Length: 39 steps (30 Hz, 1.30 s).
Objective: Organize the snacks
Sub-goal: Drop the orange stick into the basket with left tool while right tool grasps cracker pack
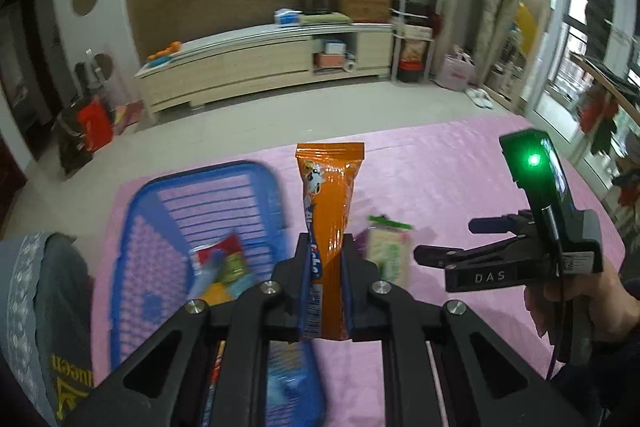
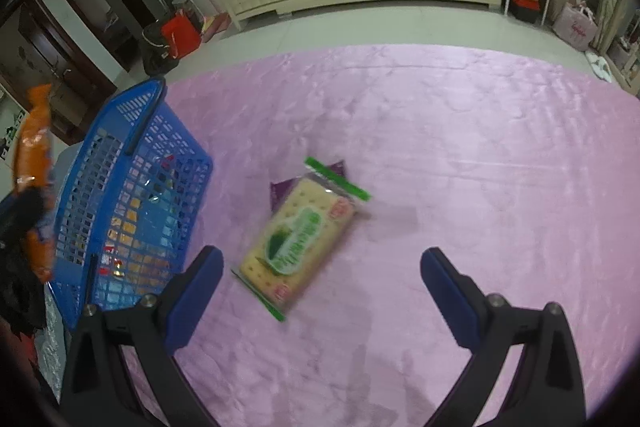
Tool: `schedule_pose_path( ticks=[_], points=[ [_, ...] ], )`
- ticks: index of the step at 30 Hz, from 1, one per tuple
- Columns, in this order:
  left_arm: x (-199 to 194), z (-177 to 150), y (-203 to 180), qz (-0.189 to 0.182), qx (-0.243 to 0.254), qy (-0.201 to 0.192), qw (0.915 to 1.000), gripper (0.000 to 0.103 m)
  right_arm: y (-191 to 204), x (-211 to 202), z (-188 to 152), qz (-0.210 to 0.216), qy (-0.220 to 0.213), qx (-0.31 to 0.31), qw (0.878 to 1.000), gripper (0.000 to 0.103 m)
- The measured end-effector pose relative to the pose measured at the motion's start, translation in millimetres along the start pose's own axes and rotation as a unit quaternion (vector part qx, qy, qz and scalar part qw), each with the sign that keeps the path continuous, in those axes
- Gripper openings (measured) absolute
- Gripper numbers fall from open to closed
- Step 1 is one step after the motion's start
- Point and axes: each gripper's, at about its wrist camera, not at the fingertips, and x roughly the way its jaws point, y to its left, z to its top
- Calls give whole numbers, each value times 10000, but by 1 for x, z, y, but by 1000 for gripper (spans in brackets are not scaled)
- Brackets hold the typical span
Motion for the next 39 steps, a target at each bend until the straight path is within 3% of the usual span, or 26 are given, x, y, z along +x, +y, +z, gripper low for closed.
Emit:
schedule_pose_path(
  ticks=[6,10,16,25,31,32,33,34,36,39],
  points=[
    [1,-16,39,299,-285,162,9990,12,18,37,7,-173,237,134,9995,100],
    [6,-34,60,289,-330,430,9981,12,22,61,8,-167,528,311,9980,100],
    [28,-50,74,178,-580,740,9954,12,21,79,11,-331,607,544,9961,100],
    [44,-58,83,203,-669,902,9935,12,29,102,14,-537,814,515,9939,100],
    [48,-61,94,288,-806,974,9916,12,42,107,12,-837,734,64,9938,96],
    [48,-60,97,251,-839,984,9913,13,44,106,10,-912,688,-41,9934,91],
    [47,-61,98,215,-859,962,9914,20,46,105,7,-963,652,-118,9931,83],
    [46,-61,98,214,-852,944,9916,30,47,104,5,-962,622,-190,9932,80],
    [43,-61,96,236,-842,904,9921,42,50,100,0,-866,606,-302,9939,71],
    [36,-61,93,216,-830,850,9927,44,47,93,-9,-697,622,-352,9950,68]
  ],
)
